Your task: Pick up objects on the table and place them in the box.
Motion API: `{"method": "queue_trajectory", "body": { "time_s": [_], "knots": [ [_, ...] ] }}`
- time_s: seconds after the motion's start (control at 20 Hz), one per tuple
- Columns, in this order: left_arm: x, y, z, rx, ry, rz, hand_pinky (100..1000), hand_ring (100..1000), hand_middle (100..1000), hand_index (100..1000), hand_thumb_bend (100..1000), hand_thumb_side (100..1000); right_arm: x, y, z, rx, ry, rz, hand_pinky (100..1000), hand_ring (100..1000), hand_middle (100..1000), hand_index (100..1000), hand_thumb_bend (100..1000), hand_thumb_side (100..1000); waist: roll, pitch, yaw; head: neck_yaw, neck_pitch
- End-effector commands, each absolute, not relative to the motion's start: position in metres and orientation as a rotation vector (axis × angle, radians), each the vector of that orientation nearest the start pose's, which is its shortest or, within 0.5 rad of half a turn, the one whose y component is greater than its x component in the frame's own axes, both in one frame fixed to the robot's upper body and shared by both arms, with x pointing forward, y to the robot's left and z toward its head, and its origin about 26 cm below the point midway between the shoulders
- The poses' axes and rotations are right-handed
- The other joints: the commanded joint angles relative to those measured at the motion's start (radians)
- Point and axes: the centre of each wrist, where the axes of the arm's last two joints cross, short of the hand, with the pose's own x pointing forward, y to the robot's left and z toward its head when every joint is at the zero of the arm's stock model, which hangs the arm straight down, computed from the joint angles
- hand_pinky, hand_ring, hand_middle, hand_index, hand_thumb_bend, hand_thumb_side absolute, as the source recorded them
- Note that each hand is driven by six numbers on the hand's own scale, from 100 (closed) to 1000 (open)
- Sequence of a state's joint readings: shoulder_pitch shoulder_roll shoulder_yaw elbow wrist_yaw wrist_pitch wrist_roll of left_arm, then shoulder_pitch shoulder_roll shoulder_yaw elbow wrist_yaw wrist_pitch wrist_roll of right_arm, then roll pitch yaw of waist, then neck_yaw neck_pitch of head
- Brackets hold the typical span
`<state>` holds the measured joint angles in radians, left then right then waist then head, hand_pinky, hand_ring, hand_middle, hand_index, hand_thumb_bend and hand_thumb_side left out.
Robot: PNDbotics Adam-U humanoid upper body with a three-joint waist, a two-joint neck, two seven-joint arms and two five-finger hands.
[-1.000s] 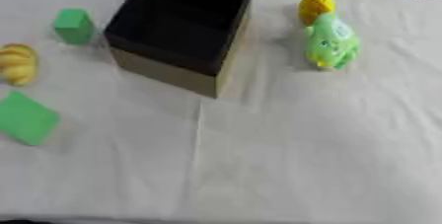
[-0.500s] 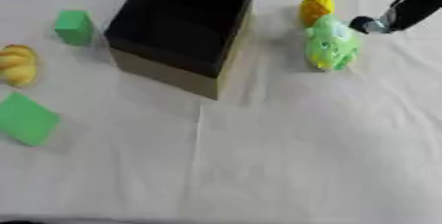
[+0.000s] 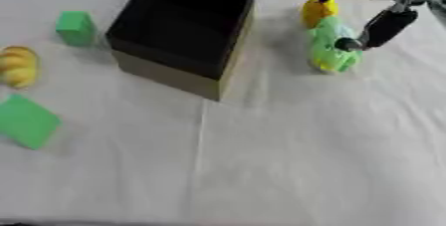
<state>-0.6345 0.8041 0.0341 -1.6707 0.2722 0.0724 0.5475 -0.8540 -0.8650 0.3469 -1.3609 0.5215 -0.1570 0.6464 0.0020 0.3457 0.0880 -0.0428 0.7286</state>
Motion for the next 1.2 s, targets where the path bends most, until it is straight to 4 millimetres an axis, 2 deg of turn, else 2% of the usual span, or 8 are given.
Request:
{"method": "queue_trajectory", "body": {
  "time_s": [0.05, 0.25, 0.9, 1.1, 1.2],
  "knots": [
    [0.346, 0.35, 0.327, 0.688, -2.341, 0.12, 791, 858, 772, 944, 446, 569, 0.412, -0.332, 0.293, -0.876, -1.274, 1.774, 931, 960, 903, 898, 401, 143, -0.015, -0.002, 0.002, -0.004, -0.007],
    [0.346, 0.349, 0.326, 0.683, -2.34, 0.124, 790, 857, 771, 944, 445, 568, 0.418, -0.337, 0.286, -0.881, -1.233, 1.77, 931, 962, 904, 895, 433, 100, -0.015, 0.002, 0.007, -0.006, -0.008],
    [0.347, 0.347, 0.324, 0.666, -2.337, 0.134, 788, 855, 767, 943, 437, 567, 0.424, -0.349, 0.272, -0.89, -1.134, 1.784, 928, 959, 892, 888, 467, 100, -0.012, 0.018, 0.015, -0.013, -0.012],
    [0.347, 0.347, 0.323, 0.664, -2.334, 0.136, 788, 856, 771, 943, 434, 568, 0.426, -0.35, 0.268, -0.874, -1.123, 1.793, 915, 933, 782, 829, 383, 100, -0.01, 0.022, 0.019, -0.016, -0.011],
    [0.347, 0.348, 0.323, 0.664, -2.332, 0.137, 788, 856, 772, 943, 433, 568, 0.425, -0.349, 0.269, -0.872, -1.165, 1.781, 901, 900, 719, 782, 281, 100, -0.009, 0.023, 0.02, -0.015, -0.009]
  ]
}}
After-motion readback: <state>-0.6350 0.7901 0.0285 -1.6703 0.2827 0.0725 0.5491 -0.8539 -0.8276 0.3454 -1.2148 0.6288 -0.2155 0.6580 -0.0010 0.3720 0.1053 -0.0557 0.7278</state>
